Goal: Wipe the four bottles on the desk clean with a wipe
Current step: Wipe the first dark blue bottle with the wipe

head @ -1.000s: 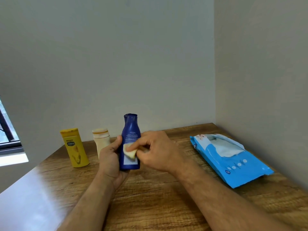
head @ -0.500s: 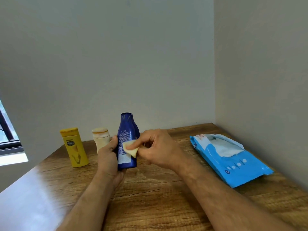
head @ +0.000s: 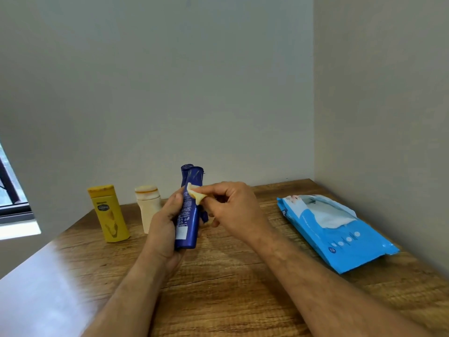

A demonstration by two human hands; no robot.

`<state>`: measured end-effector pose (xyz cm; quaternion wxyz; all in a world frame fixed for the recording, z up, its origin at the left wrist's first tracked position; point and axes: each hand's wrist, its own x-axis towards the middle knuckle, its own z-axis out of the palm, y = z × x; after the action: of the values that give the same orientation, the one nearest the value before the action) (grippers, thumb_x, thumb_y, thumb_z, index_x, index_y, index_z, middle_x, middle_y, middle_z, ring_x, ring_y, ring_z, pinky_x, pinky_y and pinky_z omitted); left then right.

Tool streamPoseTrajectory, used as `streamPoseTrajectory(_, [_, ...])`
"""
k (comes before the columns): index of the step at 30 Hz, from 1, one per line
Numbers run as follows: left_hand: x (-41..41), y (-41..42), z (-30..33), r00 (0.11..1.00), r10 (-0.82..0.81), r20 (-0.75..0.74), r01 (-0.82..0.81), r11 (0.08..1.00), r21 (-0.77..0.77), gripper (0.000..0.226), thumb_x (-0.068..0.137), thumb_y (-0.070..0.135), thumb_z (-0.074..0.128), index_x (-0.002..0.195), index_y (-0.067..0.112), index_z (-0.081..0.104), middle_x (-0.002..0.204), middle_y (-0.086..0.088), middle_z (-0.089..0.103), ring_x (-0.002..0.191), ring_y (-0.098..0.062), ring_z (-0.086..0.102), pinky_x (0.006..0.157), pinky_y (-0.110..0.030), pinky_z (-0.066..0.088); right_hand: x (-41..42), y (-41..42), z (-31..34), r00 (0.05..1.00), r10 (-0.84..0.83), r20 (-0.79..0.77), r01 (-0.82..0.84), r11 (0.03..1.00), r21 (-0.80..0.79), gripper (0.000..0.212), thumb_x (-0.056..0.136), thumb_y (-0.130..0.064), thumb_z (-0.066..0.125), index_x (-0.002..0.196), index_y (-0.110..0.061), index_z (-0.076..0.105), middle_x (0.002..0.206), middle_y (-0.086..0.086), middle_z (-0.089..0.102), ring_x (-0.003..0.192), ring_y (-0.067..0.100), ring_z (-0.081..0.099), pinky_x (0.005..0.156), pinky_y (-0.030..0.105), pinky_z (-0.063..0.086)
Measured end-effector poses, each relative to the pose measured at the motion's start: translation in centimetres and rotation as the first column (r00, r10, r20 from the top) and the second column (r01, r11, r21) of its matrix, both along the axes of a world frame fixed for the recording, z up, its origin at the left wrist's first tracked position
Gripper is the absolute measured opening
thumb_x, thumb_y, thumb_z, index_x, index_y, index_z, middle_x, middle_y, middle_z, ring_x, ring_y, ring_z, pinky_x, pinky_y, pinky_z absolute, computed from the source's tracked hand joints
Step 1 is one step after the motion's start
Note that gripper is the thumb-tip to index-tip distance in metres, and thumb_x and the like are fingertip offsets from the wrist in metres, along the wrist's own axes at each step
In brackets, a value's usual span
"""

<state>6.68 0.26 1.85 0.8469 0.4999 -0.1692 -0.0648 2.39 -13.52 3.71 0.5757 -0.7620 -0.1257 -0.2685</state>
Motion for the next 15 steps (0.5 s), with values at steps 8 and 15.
streamPoseTrajectory(8, [0.60, 0.34, -0.04, 0.999, 0.038, 0.002, -0.036, 0.968, -0.249, 0.059, 0.081, 0.028, 0.058, 0.140, 0.018, 0.056, 0.115, -0.008, 0.070, 0.087, -0.018, 0.073, 0.076, -0.035, 0.061, -0.41, 0.10, -0.20, 0.963, 0.187, -0.192, -0.229, 0.947, -0.227, 0.021, 0.086, -0.003, 0.070, 0.104, -0.011, 0.077, 0.095, -0.003, 0.071, 0.060, 0.005, 0.063, 0.053, 0.023, 0.055])
streamPoseTrajectory(15, [-0.06, -0.27, -0.16, 0.997, -0.071, 0.034, 0.074, 0.995, -0.073, 0.044, 0.088, 0.024, 0.055, 0.131, 0.020, 0.062, 0.102, -0.005, 0.077, 0.075, -0.015, 0.071, 0.060, -0.028, 0.061, -0.08, -0.04, 0.09, 1.000, 0.007, -0.020, -0.006, 1.000, 0.019, 0.018, 0.089, -0.022, 0.073, 0.106, -0.023, 0.078, 0.090, -0.002, 0.074, 0.064, 0.006, 0.066, 0.056, 0.023, 0.056])
